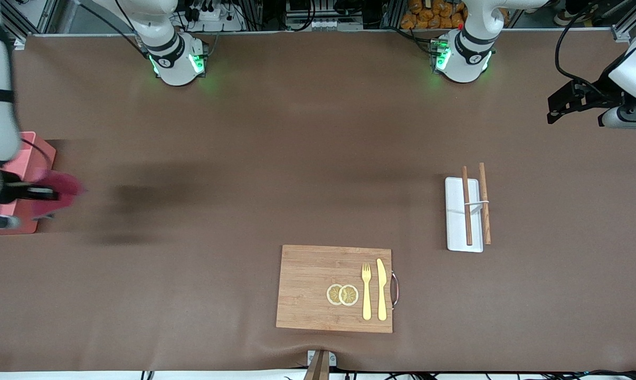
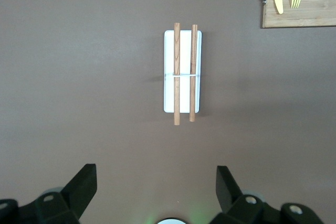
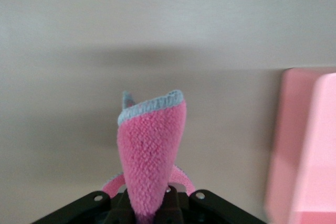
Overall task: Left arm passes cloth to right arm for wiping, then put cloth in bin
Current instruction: 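Lower the cloth into the pink bin and open the right gripper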
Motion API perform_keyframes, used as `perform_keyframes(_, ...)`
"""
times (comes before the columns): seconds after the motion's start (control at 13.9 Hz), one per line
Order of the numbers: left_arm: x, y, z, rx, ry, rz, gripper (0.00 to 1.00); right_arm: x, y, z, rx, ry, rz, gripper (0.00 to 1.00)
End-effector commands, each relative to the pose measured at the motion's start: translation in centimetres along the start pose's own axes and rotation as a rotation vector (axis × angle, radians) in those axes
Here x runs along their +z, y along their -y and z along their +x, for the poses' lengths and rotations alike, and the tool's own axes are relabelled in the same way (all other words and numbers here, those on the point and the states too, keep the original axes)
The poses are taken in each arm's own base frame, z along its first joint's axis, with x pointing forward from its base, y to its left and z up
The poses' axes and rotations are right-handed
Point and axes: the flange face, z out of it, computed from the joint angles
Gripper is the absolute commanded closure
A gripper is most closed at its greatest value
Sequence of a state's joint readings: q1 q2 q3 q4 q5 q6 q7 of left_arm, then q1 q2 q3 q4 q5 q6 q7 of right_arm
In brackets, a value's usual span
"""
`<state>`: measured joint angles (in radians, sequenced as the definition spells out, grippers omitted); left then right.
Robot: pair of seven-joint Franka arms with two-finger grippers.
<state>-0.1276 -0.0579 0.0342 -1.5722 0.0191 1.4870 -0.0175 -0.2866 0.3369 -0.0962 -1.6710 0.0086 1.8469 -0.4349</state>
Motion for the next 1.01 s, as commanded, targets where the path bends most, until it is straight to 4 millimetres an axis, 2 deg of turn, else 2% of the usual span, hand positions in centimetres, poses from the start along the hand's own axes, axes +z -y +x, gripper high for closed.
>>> perform_keyframes(0.0, -0.5, 0.1, 0.0, 0.008, -0.002, -0.016, 0.00, -1.8, -8.1, -3.2, -0.098, -0.016, -0.014, 1.00)
perform_keyframes(0.14, -0.5, 0.2, 0.0, 0.007, -0.002, -0.014, 0.00, -0.8, -13.3, -5.7, -0.166, 0.011, -0.038, 1.00)
perform_keyframes(0.29, -0.5, 0.1, 0.0, 0.007, -0.002, -0.016, 0.00, 1.3, -17.8, -6.6, -0.188, 0.010, -0.029, 1.00)
perform_keyframes(0.5, -0.5, 0.2, -0.1, 0.007, 0.002, -0.014, 0.00, 7.4, -22.8, -6.9, -0.248, -0.039, -0.057, 1.00)
perform_keyframes(0.65, -0.5, 0.1, -0.1, 0.007, 0.004, -0.016, 0.00, 10.9, -24.0, -7.1, -0.297, -0.036, -0.023, 1.00)
perform_keyframes(0.72, -0.5, 0.1, -0.1, 0.005, 0.004, -0.016, 0.00, 11.8, -24.1, -7.0, -0.294, -0.035, -0.014, 0.82)
perform_keyframes(0.79, -0.5, 0.1, -0.1, 0.005, 0.004, -0.016, 0.00, 11.9, -23.9, -6.8, -0.292, -0.038, -0.010, 0.38)
perform_keyframes(0.86, -0.5, 0.1, -0.1, 0.004, 0.004, -0.016, 0.00, 11.9, -24.0, -6.8, -0.280, -0.050, -0.001, 0.00)
perform_keyframes(0.94, -0.6, 0.2, -0.2, 0.003, 0.002, -0.015, 0.00, 11.8, -23.9, -6.7, -0.275, -0.067, 0.011, 0.00)
